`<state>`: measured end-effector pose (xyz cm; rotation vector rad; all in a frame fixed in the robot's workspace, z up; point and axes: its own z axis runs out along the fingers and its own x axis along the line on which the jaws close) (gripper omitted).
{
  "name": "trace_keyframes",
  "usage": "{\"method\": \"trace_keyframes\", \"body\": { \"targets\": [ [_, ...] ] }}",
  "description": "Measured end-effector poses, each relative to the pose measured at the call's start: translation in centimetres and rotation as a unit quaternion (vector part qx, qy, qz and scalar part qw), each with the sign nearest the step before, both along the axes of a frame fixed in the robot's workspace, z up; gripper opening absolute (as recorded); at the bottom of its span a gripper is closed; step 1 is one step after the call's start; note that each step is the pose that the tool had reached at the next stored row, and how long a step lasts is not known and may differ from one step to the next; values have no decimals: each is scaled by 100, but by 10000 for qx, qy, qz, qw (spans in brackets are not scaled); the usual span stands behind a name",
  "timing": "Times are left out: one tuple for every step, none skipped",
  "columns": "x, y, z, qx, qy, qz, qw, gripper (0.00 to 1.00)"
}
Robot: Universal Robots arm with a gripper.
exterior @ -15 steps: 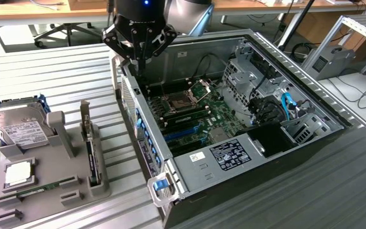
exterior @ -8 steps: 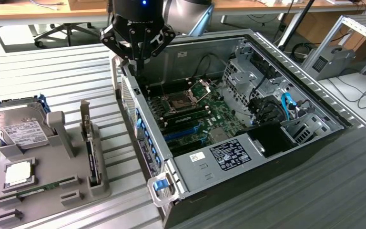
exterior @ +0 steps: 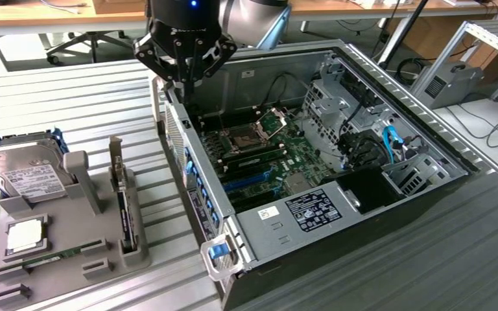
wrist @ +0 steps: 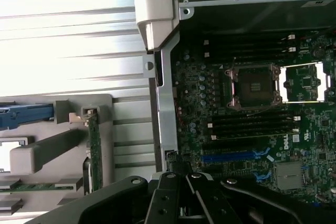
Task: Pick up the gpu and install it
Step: 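Reach for the gpu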
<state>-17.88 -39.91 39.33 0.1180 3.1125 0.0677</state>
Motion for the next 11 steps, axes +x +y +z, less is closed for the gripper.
{"method": "trace_keyframes", "body": {
  "targets": [
    [-2,0,0,0,0,0,10000,11],
    [-5,0,0,0,0,0,10000,11],
    [-7,0,0,0,0,0,10000,11],
    [-9,0,0,0,0,0,10000,11],
    [-11,0,0,0,0,0,10000,11],
    [-14,0,0,0,0,0,10000,11],
    [-15,0,0,0,0,0,10000,11],
    [-17,0,0,0,0,0,10000,11],
    [-19,0,0,0,0,0,10000,11],
    [-22,0,0,0,0,0,10000,11],
    [-24,0,0,0,0,0,10000,11]
  ]
}}
